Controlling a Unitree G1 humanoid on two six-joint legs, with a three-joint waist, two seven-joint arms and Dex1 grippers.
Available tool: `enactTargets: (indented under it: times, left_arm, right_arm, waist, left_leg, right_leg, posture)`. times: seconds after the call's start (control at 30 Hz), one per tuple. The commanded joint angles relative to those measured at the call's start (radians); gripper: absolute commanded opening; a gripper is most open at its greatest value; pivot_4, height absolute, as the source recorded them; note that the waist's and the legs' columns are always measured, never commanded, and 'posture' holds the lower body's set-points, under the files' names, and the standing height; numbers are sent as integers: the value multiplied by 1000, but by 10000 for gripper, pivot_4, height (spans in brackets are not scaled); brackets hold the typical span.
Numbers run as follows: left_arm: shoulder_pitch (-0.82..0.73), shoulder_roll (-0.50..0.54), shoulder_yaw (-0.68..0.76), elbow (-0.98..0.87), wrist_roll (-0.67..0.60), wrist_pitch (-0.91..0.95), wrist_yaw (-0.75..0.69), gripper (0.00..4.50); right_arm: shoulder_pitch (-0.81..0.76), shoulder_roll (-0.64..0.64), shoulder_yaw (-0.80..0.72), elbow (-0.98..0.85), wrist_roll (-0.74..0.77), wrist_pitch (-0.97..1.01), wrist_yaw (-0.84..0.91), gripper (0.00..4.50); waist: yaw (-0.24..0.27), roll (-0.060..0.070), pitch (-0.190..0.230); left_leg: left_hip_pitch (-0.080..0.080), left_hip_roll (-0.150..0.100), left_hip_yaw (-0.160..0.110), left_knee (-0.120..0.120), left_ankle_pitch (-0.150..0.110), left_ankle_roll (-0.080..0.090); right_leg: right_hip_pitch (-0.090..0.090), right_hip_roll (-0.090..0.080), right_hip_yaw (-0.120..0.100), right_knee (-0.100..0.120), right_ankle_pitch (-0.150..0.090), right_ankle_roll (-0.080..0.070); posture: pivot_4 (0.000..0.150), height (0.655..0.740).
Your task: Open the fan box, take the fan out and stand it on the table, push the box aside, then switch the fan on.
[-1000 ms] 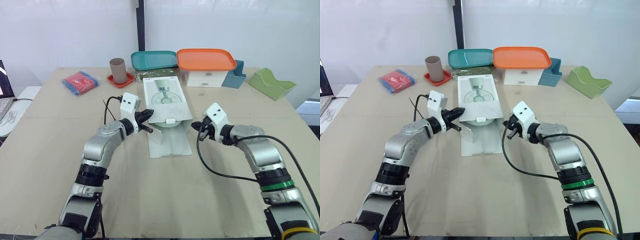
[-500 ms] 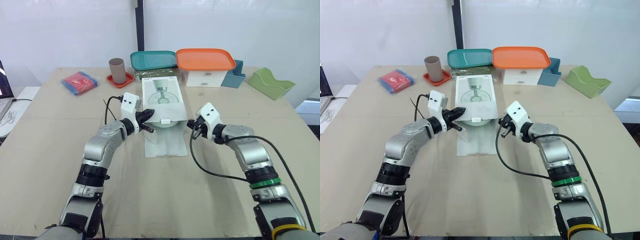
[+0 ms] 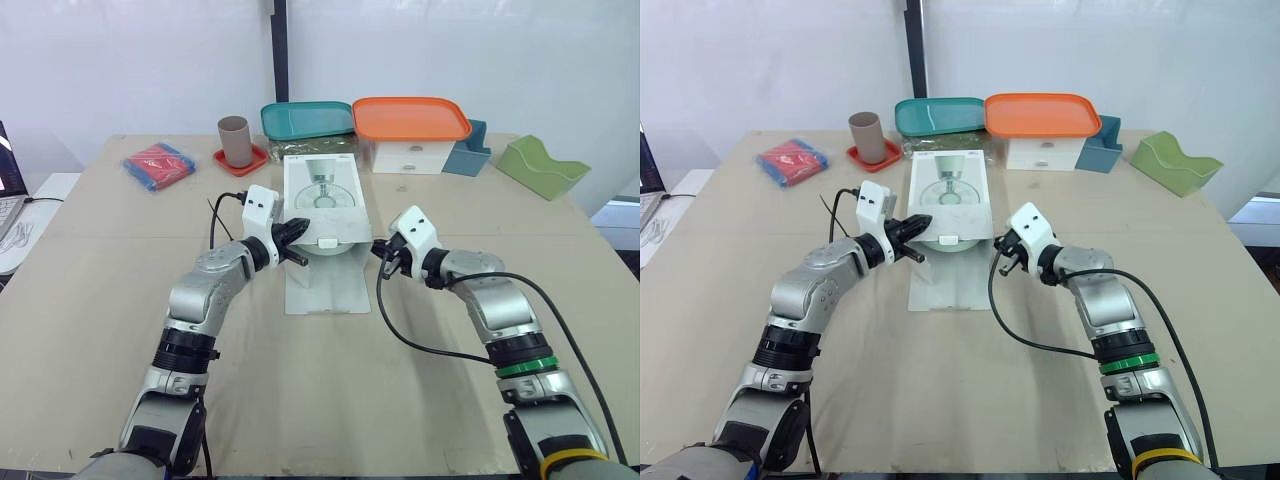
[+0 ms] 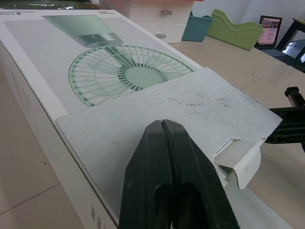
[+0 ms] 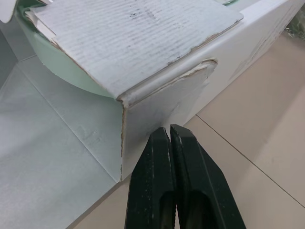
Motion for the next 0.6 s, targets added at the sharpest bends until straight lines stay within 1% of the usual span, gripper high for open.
enactTargets:
  times: [0.03,0.33,0.6]
  left_arm:
    - [-1,-2,-3,-37,2,-7,-1,0]
    - [-2,-4,-1,-36,1,-9,0,0]
    - [0,-9,-2,-36,6,-17,2,0]
  right_arm:
    - [-5,3,-18,-45,7,-22,-2,888]
    - [-2,8,-32,-41,12,-20,-15,888]
    - [-34,-10,-59,32,-16,-77,-69,888]
  waist:
    - [0,0,0]
    - [0,0,0]
    - [0,0,0]
  left_leg:
    - [0,0,0,0,0,0]
    - [0,0,0,0,0,0]
    - [0,0,0,0,0,0]
  right_leg:
    - [0,0,0,0,0,0]
    - [0,0,0,0,0,0]
    - [0,0,0,0,0,0]
  posture:
    - [1500,7400]
    - [1500,7400]
    - [1500,7400]
